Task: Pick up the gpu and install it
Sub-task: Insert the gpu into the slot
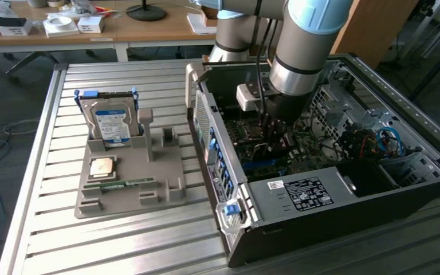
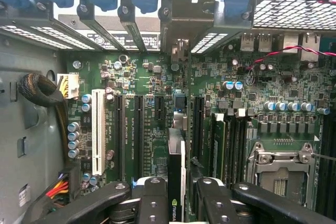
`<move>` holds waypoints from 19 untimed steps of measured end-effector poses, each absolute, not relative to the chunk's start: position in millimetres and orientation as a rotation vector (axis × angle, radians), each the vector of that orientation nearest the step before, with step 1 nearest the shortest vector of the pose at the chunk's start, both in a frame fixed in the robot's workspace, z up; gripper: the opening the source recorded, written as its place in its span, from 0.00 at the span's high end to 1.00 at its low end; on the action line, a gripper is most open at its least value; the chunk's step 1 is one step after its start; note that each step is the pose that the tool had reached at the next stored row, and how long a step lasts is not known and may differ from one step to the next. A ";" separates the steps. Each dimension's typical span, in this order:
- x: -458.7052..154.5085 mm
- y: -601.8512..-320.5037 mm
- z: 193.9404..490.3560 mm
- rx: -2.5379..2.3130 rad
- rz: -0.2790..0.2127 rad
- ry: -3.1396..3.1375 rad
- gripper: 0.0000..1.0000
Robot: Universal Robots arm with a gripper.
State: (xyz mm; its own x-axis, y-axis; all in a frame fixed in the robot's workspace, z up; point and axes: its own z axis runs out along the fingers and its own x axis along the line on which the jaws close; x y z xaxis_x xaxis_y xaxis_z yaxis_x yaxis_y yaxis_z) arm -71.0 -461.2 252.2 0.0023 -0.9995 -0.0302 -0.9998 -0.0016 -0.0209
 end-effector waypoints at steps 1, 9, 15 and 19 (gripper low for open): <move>-71.0 -461.2 252.1 -2.197 0.010 2.195 0.74; -71.1 -461.2 251.9 -2.188 0.010 2.203 0.74; -71.3 -461.2 251.8 -2.183 0.010 2.209 0.74; -71.4 -461.2 251.8 -2.183 0.010 2.209 0.74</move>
